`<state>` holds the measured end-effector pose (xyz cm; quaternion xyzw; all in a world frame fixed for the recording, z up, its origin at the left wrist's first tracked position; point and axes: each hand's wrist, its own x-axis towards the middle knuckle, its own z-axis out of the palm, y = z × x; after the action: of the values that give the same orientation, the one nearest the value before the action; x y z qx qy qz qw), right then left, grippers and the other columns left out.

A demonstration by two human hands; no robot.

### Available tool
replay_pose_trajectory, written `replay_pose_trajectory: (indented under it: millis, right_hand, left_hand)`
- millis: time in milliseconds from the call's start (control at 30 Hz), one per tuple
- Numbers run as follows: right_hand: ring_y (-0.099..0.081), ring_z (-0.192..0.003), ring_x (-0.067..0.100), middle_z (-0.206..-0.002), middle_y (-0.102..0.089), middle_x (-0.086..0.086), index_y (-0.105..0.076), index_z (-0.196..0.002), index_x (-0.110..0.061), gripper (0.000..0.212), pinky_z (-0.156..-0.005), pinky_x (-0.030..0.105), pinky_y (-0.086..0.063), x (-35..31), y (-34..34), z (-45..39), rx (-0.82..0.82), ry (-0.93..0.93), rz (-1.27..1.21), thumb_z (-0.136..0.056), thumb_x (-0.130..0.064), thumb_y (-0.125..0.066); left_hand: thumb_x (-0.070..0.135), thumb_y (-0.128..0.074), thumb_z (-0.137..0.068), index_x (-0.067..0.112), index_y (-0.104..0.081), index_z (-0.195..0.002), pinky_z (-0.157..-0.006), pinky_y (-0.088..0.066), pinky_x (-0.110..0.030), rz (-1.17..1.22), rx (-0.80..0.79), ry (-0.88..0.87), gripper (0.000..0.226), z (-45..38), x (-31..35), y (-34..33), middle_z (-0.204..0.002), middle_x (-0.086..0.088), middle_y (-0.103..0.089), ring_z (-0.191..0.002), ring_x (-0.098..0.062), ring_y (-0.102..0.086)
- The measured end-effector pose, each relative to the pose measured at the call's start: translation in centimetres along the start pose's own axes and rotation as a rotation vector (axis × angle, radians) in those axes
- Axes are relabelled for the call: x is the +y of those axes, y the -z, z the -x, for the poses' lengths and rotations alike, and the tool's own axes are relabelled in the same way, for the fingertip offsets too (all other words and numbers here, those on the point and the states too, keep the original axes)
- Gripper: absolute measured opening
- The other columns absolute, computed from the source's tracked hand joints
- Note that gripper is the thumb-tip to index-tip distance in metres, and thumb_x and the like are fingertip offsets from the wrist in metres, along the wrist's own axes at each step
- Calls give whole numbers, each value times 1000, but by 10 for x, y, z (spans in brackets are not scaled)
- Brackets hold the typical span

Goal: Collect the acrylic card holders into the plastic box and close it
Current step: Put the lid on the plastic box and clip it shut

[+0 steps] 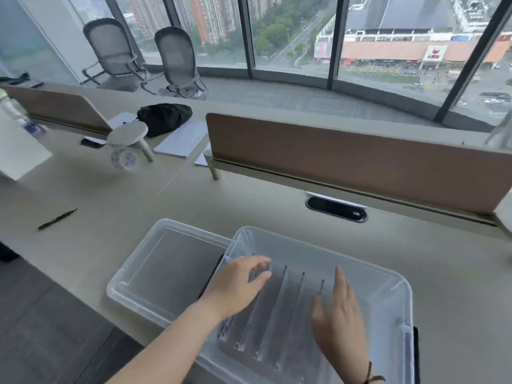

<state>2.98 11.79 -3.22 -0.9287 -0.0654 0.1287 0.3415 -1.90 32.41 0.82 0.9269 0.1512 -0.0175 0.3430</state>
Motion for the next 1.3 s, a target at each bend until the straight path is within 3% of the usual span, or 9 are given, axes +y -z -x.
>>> replay_pose_trajectory:
  millis: [233,467,567,667,800,900,1000,1133,1300]
  right_hand:
    - [-54,-118,19,-129,-55,-3,-46,-136,-22,48,-96,33,-43,-85,-28,-18,-85,338,68,-90,-32,-59]
    - [-54,-118,17,-132,-53,-5,-44,-137,-24,47,-97,28,-44,-201,-121,-56,-232,590,243,-92,-36,-50]
    - [-54,-118,24,-129,-54,1,-43,-132,-23,43,-96,36,-43,-228,-178,-77,-385,484,451,-92,-36,-48]
    - [-50,-123,27,-132,-51,6,-39,-134,-19,44,-99,38,-42,-226,-226,-111,-520,210,575,-92,-31,-46]
    - [-51,-117,31,-124,-54,9,-48,-119,-15,36,-93,40,-48,-205,-259,-152,-454,-115,641,-84,-22,-43]
    - [-54,-112,34,-119,-49,12,-46,-117,-14,31,-87,41,-46,-201,-271,-159,-372,-239,685,-86,-16,-42]
    - [-59,-104,35,-114,-50,11,-50,-113,-15,22,-82,42,-46,-203,-276,-161,-310,-270,734,-91,-20,-45]
    - [-57,-99,29,-102,-50,3,-57,-102,-23,28,-82,50,-47,-192,-280,-167,-349,-262,829,-81,-15,-40]
    - [-61,-97,32,-101,-47,5,-54,-92,-23,8,-92,54,-39,-213,-281,-157,-275,-297,743,-87,-23,-49]
  left_hand:
    - [32,-65,-89,33,-70,-107,-81,-55,-33,88,277,245,19,1,-101,73,-95,18,-69,-87,-1,-63]
    - [38,-62,-89,34,-67,-110,-83,-53,-35,78,320,468,22,-14,-220,134,-104,16,-70,-87,-6,-63]
    - [41,-59,-90,34,-65,-115,-83,-51,-35,27,308,548,27,-29,-272,159,-114,9,-67,-98,-17,-63]
    - [38,-53,-93,27,-61,-122,-84,-48,-37,-28,265,651,32,-47,-327,176,-125,0,-62,-109,-27,-59]
    - [42,-50,-95,21,-54,-130,-87,-46,-41,-101,113,742,42,-68,-391,179,-133,-4,-54,-116,-30,-55]
    - [44,-59,-89,24,-60,-110,-80,-49,-41,-122,55,744,29,-73,-414,168,-114,-3,-56,-99,-29,-58]
    - [37,-62,-89,20,-57,-90,-73,-49,-41,-66,121,736,18,-76,-420,156,-101,-5,-56,-89,-31,-57]
    - [28,-56,-94,13,-54,-94,-73,-45,-41,-22,138,747,15,-83,-420,149,-105,-11,-57,-96,-35,-56]
    - [24,-46,-98,10,-42,-95,-66,-40,-41,-78,157,720,14,-92,-420,156,-101,-17,-63,-97,-38,-58]
